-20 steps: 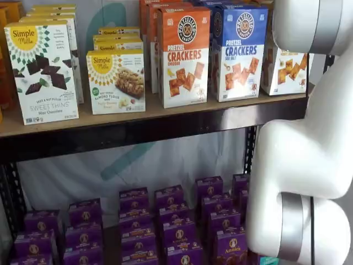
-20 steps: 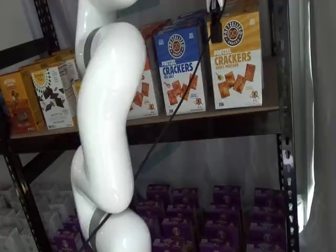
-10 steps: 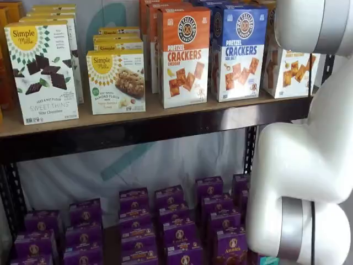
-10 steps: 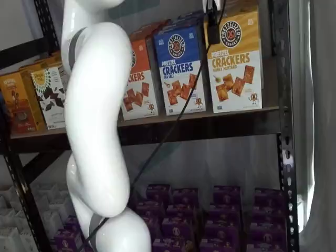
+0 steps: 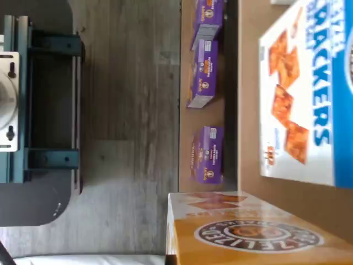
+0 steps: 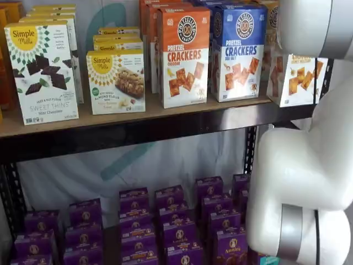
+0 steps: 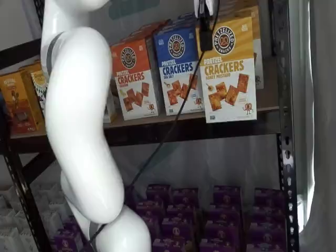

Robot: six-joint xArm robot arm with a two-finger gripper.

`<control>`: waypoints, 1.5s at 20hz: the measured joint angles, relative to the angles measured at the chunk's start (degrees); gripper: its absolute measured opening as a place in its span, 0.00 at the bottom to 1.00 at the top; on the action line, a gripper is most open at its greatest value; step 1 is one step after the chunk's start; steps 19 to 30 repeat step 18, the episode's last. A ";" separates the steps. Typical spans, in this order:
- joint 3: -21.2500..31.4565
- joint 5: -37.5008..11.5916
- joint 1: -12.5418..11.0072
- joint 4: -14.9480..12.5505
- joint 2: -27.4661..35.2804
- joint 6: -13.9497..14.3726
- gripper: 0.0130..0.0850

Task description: Retrieve the yellow and white box located on the top shelf, the sixth one from the left

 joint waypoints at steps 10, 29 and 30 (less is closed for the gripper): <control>8.24 0.40 -0.13 -0.75 -7.95 -0.42 0.67; 10.97 0.28 -0.63 -0.50 -10.54 -0.80 0.67; 10.97 0.28 -0.63 -0.50 -10.54 -0.80 0.67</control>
